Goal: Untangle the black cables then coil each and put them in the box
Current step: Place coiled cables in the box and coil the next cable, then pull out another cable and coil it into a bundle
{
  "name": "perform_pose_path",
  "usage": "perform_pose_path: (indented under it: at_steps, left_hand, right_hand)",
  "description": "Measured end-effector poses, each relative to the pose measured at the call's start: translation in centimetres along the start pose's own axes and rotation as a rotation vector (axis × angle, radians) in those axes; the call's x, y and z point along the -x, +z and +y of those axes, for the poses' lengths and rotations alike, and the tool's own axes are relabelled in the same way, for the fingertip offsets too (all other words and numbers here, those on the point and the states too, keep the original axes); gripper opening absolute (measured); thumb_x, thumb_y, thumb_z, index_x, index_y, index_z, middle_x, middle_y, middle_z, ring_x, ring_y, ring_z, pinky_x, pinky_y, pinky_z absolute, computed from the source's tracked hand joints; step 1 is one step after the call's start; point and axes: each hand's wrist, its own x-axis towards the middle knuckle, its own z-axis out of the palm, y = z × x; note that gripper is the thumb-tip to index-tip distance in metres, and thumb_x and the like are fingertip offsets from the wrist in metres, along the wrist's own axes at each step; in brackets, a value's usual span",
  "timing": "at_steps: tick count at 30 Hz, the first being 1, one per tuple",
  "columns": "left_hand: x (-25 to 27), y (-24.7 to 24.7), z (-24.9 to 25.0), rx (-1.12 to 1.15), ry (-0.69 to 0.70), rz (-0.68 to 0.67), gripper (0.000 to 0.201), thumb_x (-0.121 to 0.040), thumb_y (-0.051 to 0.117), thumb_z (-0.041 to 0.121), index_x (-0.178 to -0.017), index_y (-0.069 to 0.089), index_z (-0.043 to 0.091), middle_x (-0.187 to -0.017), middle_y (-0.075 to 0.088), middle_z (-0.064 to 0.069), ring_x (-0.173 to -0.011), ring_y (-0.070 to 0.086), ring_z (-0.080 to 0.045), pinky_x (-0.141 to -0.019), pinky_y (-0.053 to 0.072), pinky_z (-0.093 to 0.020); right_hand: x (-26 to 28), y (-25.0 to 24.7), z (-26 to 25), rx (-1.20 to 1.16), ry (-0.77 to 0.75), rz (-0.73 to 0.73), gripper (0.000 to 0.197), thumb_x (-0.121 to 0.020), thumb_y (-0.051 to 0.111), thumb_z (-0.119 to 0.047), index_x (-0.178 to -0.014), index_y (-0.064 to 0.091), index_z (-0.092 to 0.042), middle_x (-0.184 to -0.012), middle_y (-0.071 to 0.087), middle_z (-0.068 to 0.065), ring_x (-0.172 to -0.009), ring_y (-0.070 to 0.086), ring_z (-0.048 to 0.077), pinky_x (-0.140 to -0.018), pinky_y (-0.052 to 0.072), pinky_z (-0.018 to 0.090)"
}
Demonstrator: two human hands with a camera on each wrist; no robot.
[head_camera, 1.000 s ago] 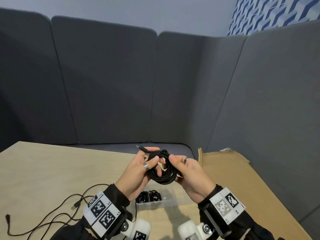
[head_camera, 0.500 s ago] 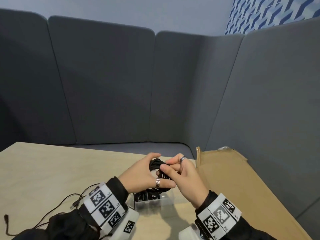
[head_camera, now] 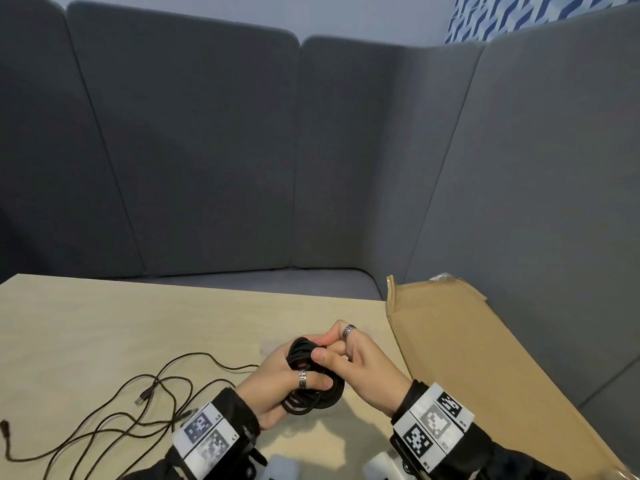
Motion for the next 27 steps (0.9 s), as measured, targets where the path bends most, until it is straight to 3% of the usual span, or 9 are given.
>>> perform_pose_path:
  at_steps: [2, 5, 10, 12, 14, 17, 19, 22, 27]
  left_hand:
    - [0.1, 0.1, -0.6, 0.07, -0.034, -0.072, 0.077, -0.059, 0.079, 0.002, -0.129, 0.05, 0.009, -0.13, 0.058, -0.012, -0.113, 0.058, -0.029, -0.089, 0.051, -0.042]
    - [0.2, 0.3, -1.6, 0.155, -0.105, -0.074, 0.084, -0.049, 0.09, 0.007, -0.124, 0.053, 0.014, -0.12, 0.064, -0.01, -0.095, 0.064, -0.031, -0.072, 0.055, -0.054]
    - [-0.6, 1.3, -2.3, 0.193, -0.069, 0.009, 0.075, -0.063, 0.066, -0.011, -0.131, 0.044, 0.011, -0.091, 0.066, -0.015, -0.071, 0.065, -0.028, -0.056, 0.053, -0.039]
    - [-0.8, 1.4, -2.1, 0.16, -0.068, -0.047, 0.072, -0.067, 0.064, -0.01, -0.132, 0.045, 0.013, -0.094, 0.064, -0.015, -0.069, 0.063, -0.025, -0.054, 0.051, -0.035]
    - [-1.3, 1.3, -2.1, 0.122, -0.08, -0.116, 0.069, -0.068, 0.067, -0.006, -0.13, 0.048, 0.016, -0.103, 0.059, -0.018, -0.07, 0.061, -0.025, -0.057, 0.051, -0.035]
    - [-2.6, 1.5, -2.5, 0.045, -0.108, -0.148, 0.068, -0.067, 0.072, 0.001, -0.129, 0.048, 0.017, -0.097, 0.059, -0.015, -0.068, 0.059, -0.024, -0.058, 0.051, -0.034]
    - [-3.8, 1.8, -2.7, -0.063, -0.121, -0.06, 0.072, -0.063, 0.076, 0.002, -0.127, 0.048, 0.02, -0.091, 0.061, -0.014, -0.063, 0.059, -0.022, -0.056, 0.051, -0.033]
    - [-5.7, 2.1, -3.1, -0.228, -0.142, 0.164, 0.081, -0.054, 0.077, 0.004, -0.127, 0.045, 0.021, -0.08, 0.061, -0.013, -0.053, 0.058, -0.021, -0.053, 0.053, -0.033]
    - [-7.6, 2.3, -5.3, -0.466, -0.22, 0.277, 0.075, -0.069, 0.065, -0.005, -0.127, 0.032, 0.029, -0.062, 0.061, -0.003, -0.043, 0.052, -0.016, -0.043, 0.046, -0.029]
  right_hand:
    - [0.3, 0.1, 0.4, -0.03, 0.009, -0.005, 0.009, -0.091, 0.057, -0.008, -0.087, 0.05, -0.012, -0.077, 0.072, -0.004, -0.083, 0.066, 0.007, -0.08, 0.048, 0.02]
    - [0.7, 0.3, 1.0, -0.116, 0.043, -0.033, 0.01, -0.091, 0.057, -0.009, -0.089, 0.048, -0.008, -0.082, 0.073, 0.002, -0.082, 0.068, 0.011, -0.078, 0.051, 0.022]
    - [0.5, -0.6, 1.4, -0.189, 0.077, -0.035, 0.022, -0.084, 0.062, -0.022, -0.09, 0.048, -0.006, -0.09, 0.072, 0.011, -0.086, 0.064, 0.031, -0.077, 0.052, 0.04]
    - [0.5, -0.8, 1.6, -0.157, 0.082, -0.033, 0.03, -0.079, 0.064, -0.031, -0.089, 0.048, -0.007, -0.098, 0.071, 0.012, -0.084, 0.06, 0.034, -0.067, 0.049, 0.039]
    - [0.6, -1.3, 2.0, -0.154, 0.085, -0.026, 0.029, -0.079, 0.063, -0.026, -0.09, 0.046, -0.006, -0.108, 0.067, 0.009, -0.081, 0.063, 0.029, -0.061, 0.048, 0.034]
    - [0.6, -2.9, 2.6, -0.147, 0.092, -0.056, 0.024, -0.081, 0.06, -0.019, -0.09, 0.044, -0.005, -0.108, 0.067, 0.01, -0.087, 0.066, 0.024, -0.067, 0.05, 0.036]
    - [0.3, -4.1, 3.0, -0.142, 0.1, -0.076, 0.022, -0.08, 0.059, -0.016, -0.088, 0.041, -0.007, -0.097, 0.071, 0.005, -0.083, 0.068, 0.015, -0.068, 0.051, 0.023]
    - [-0.5, -5.3, 3.4, -0.174, 0.169, -0.115, 0.022, -0.087, 0.057, -0.008, -0.092, 0.036, -0.009, -0.073, 0.071, 0.0, -0.062, 0.065, 0.007, -0.06, 0.049, 0.022]
    - [-0.6, -6.7, 5.5, 0.045, 0.284, -0.083, 0.022, -0.089, 0.061, -0.018, -0.098, 0.041, -0.015, -0.076, 0.067, -0.002, -0.058, 0.056, 0.002, -0.054, 0.039, 0.016]
